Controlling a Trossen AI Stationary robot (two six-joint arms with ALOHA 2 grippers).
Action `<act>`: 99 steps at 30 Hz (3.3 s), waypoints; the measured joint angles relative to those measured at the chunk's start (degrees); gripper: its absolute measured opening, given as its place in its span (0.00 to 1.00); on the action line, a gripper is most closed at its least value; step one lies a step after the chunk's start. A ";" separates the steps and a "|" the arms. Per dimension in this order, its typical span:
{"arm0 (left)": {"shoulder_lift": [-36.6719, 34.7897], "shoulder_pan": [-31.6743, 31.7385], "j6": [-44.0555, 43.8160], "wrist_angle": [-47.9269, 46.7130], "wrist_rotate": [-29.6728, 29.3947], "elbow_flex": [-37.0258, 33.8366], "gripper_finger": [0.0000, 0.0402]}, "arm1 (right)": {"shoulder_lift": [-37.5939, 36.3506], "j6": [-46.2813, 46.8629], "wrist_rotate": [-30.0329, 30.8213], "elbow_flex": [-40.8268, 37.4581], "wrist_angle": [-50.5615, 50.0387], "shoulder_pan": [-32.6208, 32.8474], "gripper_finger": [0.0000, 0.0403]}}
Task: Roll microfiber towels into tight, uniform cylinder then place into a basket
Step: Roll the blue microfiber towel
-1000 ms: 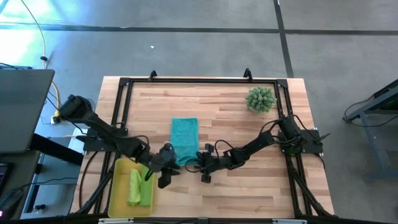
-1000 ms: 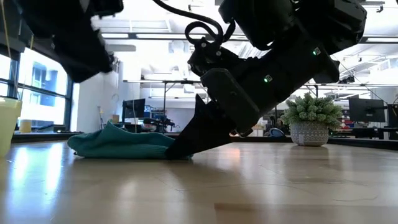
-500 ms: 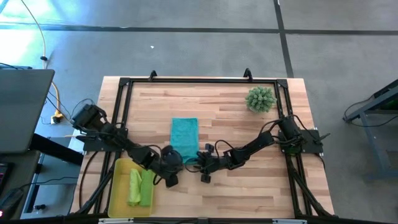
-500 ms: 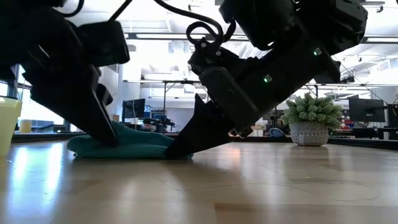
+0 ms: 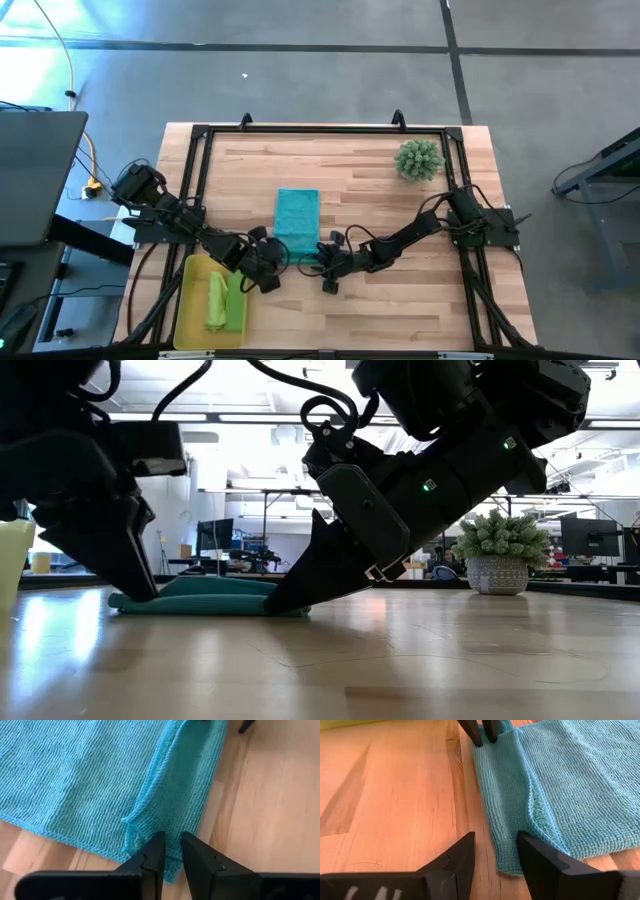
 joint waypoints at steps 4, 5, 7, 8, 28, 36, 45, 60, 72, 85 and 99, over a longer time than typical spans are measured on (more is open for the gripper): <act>-1.86 -0.02 2.33 -0.92 0.51 1.64 0.15 | 0.00 -0.04 0.01 0.02 -0.05 0.00 0.35; -2.38 -0.02 3.60 -0.45 0.83 2.26 0.16 | 0.00 -0.04 -0.03 0.04 -0.09 0.00 0.35; -3.28 -0.04 6.28 -0.64 1.40 3.01 0.17 | 0.00 -0.06 -0.03 0.04 -0.11 0.00 0.35; -3.57 -0.05 8.00 -0.65 2.17 3.30 0.18 | 0.00 -0.04 -0.13 0.04 -0.17 0.00 0.35; 1.90 2.30 32.79 -1.59 5.17 2.93 0.44 | 0.00 0.40 -0.24 0.04 -0.13 -0.04 0.35; 2.25 2.24 24.54 -4.26 2.27 3.09 0.43 | 0.00 0.36 -0.27 0.00 -0.09 -0.02 0.35; 2.27 2.26 17.41 -5.94 2.26 3.05 0.23 | -2.02 -8.76 -2.63 -0.09 -2.57 -0.02 0.35; 2.29 2.07 18.34 -5.84 2.98 2.96 0.02 | -2.69 -15.57 -0.34 0.09 -7.65 0.15 0.10; -1.24 1.85 10.29 -3.61 13.59 2.83 0.02 | -2.61 -0.33 -13.40 2.83 -8.65 -0.42 0.01; -7.50 1.87 -8.27 -10.47 12.80 2.92 0.02 | -2.49 4.35 -19.92 10.14 -13.95 -1.03 0.00; -2.84 6.74 -15.08 -12.66 14.13 2.98 0.02 | -2.64 21.37 -12.29 8.66 -17.82 -5.87 0.00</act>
